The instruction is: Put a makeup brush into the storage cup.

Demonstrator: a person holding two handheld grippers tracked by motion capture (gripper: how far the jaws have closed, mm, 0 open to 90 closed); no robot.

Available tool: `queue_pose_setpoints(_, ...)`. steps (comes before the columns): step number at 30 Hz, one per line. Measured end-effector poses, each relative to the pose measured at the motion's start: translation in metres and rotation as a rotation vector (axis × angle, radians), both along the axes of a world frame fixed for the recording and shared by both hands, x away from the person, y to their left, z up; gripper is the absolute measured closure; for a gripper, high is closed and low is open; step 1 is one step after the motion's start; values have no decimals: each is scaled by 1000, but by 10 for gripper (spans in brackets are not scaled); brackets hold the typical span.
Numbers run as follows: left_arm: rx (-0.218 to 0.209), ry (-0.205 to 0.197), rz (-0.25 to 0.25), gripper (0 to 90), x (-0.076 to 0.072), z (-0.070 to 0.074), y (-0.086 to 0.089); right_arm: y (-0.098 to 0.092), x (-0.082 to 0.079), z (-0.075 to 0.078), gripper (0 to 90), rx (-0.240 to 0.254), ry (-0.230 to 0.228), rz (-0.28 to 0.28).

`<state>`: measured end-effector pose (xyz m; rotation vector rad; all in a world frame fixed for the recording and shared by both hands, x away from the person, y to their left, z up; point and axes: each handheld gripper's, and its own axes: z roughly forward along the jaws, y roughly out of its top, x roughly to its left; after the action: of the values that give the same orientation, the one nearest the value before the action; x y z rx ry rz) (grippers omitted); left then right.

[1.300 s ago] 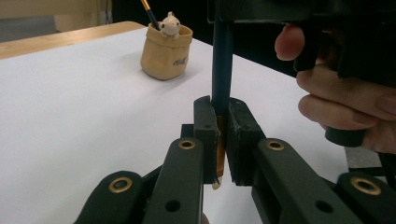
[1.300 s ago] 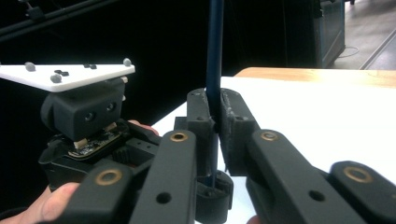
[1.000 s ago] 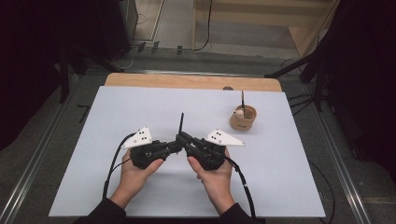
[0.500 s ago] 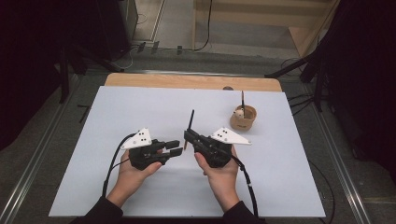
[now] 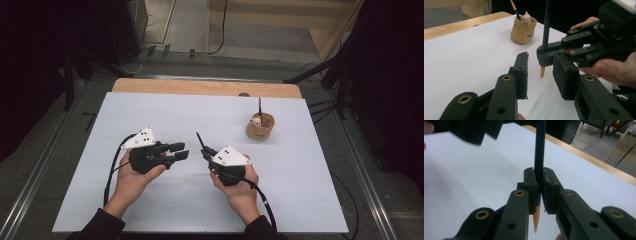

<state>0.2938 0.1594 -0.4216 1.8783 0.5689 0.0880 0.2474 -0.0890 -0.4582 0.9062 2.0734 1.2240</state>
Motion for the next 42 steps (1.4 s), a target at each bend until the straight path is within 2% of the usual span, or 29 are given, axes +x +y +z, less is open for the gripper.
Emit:
queue_pose_setpoints(3,-1,5,-2,663,0,2,-1,3,0,-4,842,-45,-8,8)
queue_pose_setpoints(5,10,10,-3,669,0,2,-3,7,-1,-6,842,-96,-18,11)
queue_pose_setpoints(9,18,19,7,675,0,2,-5,17,-5,-9,842,-220,-79,26)
queue_pose_setpoints(14,25,31,22,692,1,4,-5,22,-6,-13,843,-298,-108,33)
queue_pose_setpoints(18,38,43,20,700,1,4,-6,24,-8,-14,843,-382,-150,29)
queue_pose_setpoints(20,65,43,26,737,1,3,-8,26,-9,-14,843,-415,-171,31)
queue_pose_setpoints(23,67,62,8,847,2,1,-8,27,-9,-14,843,-426,-185,32)
queue_pose_setpoints(26,58,59,-8,868,2,1,-8,27,-9,-15,841,-445,-200,29)
queue_pose_setpoints(28,43,53,2,869,2,2,-6,25,-9,-14,805,-402,-186,22)
queue_pose_setpoints(30,28,43,32,870,4,2,-1,21,-8,-12,652,-325,-161,13)
queue_pose_setpoints(32,4,35,67,870,5,0,4,17,-9,-7,553,-209,-125,13)
queue_pose_setpoints(34,-16,24,95,870,6,-1,8,15,-12,-4,514,-120,-90,9)
queue_pose_setpoints(38,-62,-8,134,870,4,-5,11,12,-16,-1,425,82,-6,36)
queue_pose_setpoints(42,-98,-44,151,870,1,-7,12,9,-14,4,264,305,118,35)
